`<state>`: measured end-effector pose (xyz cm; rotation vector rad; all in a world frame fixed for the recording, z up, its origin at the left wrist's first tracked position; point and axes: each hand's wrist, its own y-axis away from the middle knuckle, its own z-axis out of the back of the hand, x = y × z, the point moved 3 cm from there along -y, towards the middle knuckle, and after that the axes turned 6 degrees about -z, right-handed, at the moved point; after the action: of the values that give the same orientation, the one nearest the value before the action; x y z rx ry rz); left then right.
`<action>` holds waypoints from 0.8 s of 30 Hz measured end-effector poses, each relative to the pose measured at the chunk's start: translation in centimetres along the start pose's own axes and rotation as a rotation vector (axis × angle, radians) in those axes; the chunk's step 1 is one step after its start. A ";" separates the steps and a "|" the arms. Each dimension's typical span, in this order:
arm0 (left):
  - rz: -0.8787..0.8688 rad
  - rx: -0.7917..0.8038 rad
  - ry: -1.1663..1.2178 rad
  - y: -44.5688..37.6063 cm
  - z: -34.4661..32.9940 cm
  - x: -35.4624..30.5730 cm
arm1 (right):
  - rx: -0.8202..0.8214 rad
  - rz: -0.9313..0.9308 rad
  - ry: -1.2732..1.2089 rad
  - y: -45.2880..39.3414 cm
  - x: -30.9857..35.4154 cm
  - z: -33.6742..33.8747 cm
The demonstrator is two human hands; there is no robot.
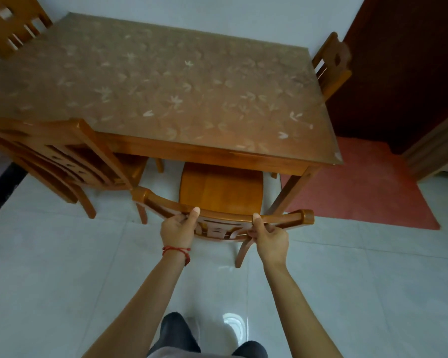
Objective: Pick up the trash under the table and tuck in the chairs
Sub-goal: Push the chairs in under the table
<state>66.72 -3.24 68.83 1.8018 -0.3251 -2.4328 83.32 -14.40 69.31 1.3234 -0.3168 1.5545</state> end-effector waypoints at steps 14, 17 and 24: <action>-0.005 0.037 0.020 -7.9 -3.0 -3.0 | -0.030 -0.001 0.017 -6.3 4.6 -3.4; -0.009 0.029 0.035 -9.7 -4.0 -3.7 | -0.023 -0.001 0.011 -8.3 5.5 -3.8; -0.001 0.035 0.061 -13.2 -6.8 -4.9 | -0.030 -0.038 0.025 -13.0 7.2 -4.6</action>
<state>75.35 9.86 68.50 1.8857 -0.3635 -2.3819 92.12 -1.58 68.67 1.2790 -0.2962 1.5281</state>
